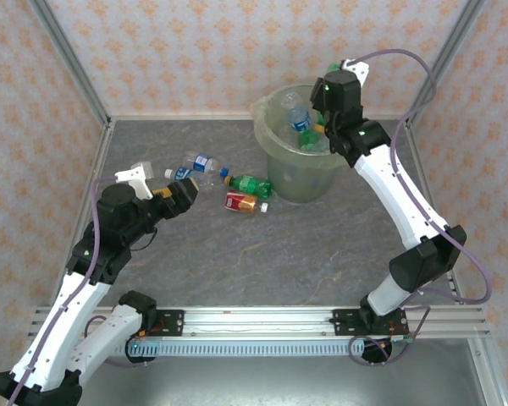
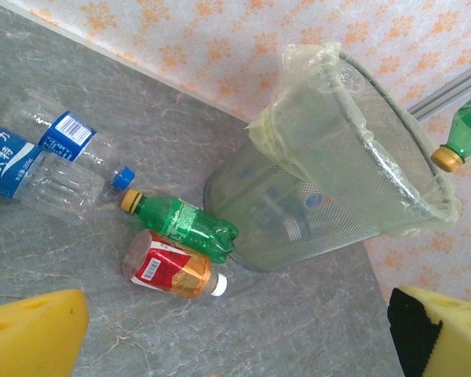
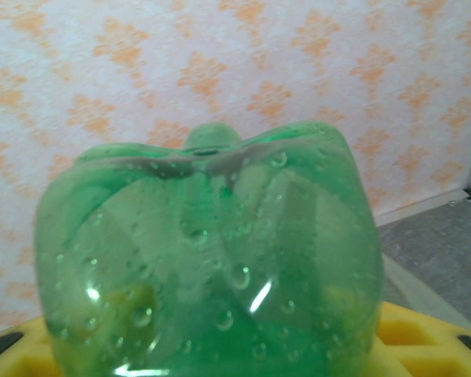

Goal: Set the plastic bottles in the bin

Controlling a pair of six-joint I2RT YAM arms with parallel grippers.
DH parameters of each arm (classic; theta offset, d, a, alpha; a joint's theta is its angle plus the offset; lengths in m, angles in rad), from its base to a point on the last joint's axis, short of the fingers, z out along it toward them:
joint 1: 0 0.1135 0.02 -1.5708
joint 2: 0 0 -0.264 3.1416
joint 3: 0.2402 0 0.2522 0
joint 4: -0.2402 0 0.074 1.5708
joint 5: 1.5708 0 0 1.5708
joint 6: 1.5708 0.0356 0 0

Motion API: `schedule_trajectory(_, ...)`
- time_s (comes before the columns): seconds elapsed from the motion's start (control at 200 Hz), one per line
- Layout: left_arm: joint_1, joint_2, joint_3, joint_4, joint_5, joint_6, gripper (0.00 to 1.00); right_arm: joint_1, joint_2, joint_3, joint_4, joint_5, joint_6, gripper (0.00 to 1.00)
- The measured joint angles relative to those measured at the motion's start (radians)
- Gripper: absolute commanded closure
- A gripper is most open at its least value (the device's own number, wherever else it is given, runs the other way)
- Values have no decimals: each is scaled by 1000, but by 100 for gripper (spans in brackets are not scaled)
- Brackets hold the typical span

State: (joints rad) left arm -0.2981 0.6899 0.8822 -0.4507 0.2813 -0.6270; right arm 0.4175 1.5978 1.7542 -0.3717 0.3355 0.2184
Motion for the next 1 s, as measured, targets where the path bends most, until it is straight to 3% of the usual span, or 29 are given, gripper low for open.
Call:
schedule_trajectory(0.26, 0, 6, 2, 0, -11, 0, 1, -48, 0, -72, 40, 13, 23, 44)
schedule_trajectory(0.435, 0, 13, 3, 0, -36, 0, 1, -54, 0, -94, 48, 19, 32, 23)
schedule_trajectory(0.746, 0, 34, 8, 0, -61, 8, 1, -54, -22, -107, 50, 35, 36, 16)
schedule_trajectory(0.911, 0, 40, 21, -2, -71, 9, 1, -54, -56, -116, 44, 34, 43, 0)
schedule_trajectory(1.001, 0, 41, 21, -3, -80, 12, 1, -54, -79, -123, 38, 31, 47, 0)
